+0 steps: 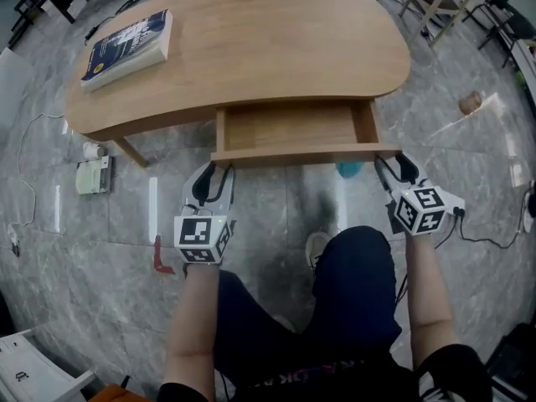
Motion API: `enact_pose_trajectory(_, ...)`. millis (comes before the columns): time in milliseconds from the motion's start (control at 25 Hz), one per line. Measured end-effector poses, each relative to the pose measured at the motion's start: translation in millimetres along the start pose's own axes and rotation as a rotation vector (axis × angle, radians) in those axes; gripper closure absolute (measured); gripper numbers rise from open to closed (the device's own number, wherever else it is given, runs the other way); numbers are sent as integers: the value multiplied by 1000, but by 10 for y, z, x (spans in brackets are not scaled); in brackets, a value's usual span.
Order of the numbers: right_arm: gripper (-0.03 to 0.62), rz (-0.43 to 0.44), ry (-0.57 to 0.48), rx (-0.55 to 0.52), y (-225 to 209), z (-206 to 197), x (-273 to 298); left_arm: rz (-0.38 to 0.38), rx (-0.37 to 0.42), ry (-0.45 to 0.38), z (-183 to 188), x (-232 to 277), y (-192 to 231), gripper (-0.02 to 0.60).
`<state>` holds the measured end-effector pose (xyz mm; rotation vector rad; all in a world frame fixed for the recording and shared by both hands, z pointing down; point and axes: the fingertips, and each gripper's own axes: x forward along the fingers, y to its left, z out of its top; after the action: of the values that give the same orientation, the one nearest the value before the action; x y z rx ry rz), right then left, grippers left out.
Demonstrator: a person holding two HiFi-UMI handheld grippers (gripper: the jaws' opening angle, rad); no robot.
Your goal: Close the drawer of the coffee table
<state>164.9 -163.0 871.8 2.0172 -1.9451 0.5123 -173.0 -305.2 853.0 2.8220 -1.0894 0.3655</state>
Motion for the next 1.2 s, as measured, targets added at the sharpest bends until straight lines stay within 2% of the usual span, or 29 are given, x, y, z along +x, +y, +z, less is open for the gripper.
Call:
enact_pose_trajectory(480,375,-40,4,37,-196,222,432,68,-28,16,102,434,194,440)
enact_pose_trajectory(1200,379,-215,-25,133,-412,488,925,190,-65,45,244,974,466,439)
